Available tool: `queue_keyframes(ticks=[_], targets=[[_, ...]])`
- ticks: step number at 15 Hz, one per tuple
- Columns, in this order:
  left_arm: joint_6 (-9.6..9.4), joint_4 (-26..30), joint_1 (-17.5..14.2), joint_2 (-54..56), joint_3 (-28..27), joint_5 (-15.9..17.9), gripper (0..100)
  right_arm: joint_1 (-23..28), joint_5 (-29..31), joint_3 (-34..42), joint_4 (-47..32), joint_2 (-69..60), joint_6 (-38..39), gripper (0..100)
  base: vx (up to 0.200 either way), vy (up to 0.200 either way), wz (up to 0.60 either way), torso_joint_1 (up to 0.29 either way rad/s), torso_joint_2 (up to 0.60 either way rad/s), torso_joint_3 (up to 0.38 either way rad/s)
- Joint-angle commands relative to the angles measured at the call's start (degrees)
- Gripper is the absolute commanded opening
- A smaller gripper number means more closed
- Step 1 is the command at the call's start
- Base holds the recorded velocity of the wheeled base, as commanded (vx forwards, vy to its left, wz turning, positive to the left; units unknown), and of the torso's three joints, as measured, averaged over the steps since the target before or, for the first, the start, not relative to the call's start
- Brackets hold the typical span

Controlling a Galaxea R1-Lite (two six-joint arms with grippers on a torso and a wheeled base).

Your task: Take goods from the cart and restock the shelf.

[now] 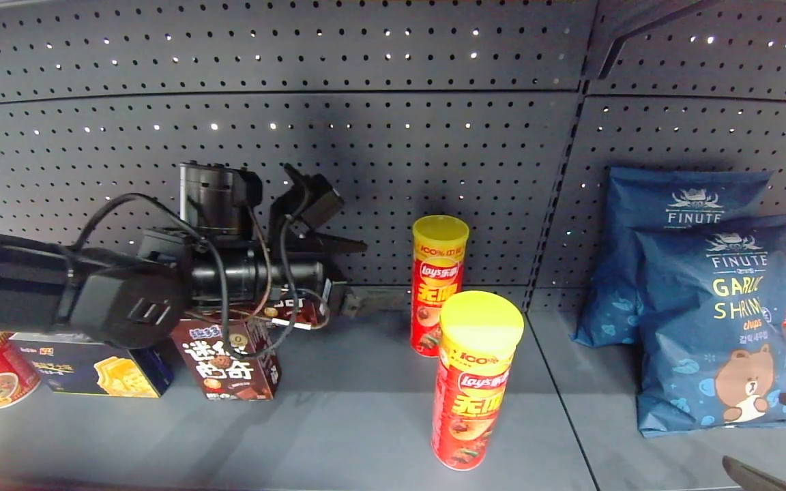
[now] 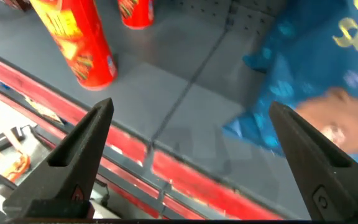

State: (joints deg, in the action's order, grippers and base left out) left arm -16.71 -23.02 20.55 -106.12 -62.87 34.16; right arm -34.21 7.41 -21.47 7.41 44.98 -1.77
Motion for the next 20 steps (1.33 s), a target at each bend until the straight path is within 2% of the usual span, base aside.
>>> queue_keyframes(ticks=[1, 4, 5, 6, 7, 8, 11, 12, 15, 20], targets=[[0.19, 0.0, -1.7, 8.0, 4.2, -0.1, 100, -0.1, -1.3, -2.6, 3.1, 10.3, 0.4, 100, 0.0, 0.0, 0.0, 0.0, 0.0, 0.0], [0.28, -0.1, -1.6, 10.8, 4.7, -5.5, 100, -0.5, -0.6, -3.1, 7.2, 21.8, 3.5, 100, 0.0, 0.0, 0.0, 0.0, 0.0, 0.0], [0.28, -0.2, -1.1, 11.8, 4.2, -10.9, 100, -0.7, 0.0, -1.6, 6.4, 24.5, 3.5, 100, 0.0, 0.0, 0.0, 0.0, 0.0, 0.0], [0.37, -0.2, -1.0, 12.5, 4.4, -13.2, 100, -1.3, 0.8, -0.9, 5.9, 25.9, 3.5, 100, 0.0, 0.0, 0.0, 0.0, 0.0, 0.0], [0.37, -0.1, -1.0, 14.4, 5.5, -17.7, 100, -2.2, 2.0, -0.8, 6.0, 28.5, 4.1, 100, 0.0, 0.0, 0.0, 0.0, 0.0, 0.0], [0.37, -0.1, -1.0, 16.7, 6.9, -20.4, 100, -2.4, 3.8, -1.6, 6.2, 30.8, 4.6, 100, 0.0, 0.0, 0.0, 0.0, 0.0, 0.0], [0.37, -0.1, -2.1, 20.2, 9.6, -22.6, 100, -2.8, 6.4, -5.1, 8.0, 36.1, 7.2, 100, 0.0, 0.0, 0.0, 0.0, 0.0, 0.0], [0.28, 0.0, -3.8, 21.8, 10.0, -24.1, 100, -3.1, 6.9, -9.6, 7.8, 39.4, 7.2, 100, 0.0, 0.0, 0.0, 0.0, 0.0, 0.0], [0.45, 0.0, -5.1, 22.3, 10.3, -24.1, 100, -5.3, 7.6, -14.7, 8.1, 44.5, 7.3, 100, 0.0, 0.0, 0.0, 0.0, 0.0, 0.0], [0.54, -0.2, -5.2, 22.4, 11.0, -23.7, 100, -6.8, 8.1, -19.4, 8.4, 49.5, 7.5, 100, 0.0, 0.0, 0.0, 0.0, 0.0, 0.0]])
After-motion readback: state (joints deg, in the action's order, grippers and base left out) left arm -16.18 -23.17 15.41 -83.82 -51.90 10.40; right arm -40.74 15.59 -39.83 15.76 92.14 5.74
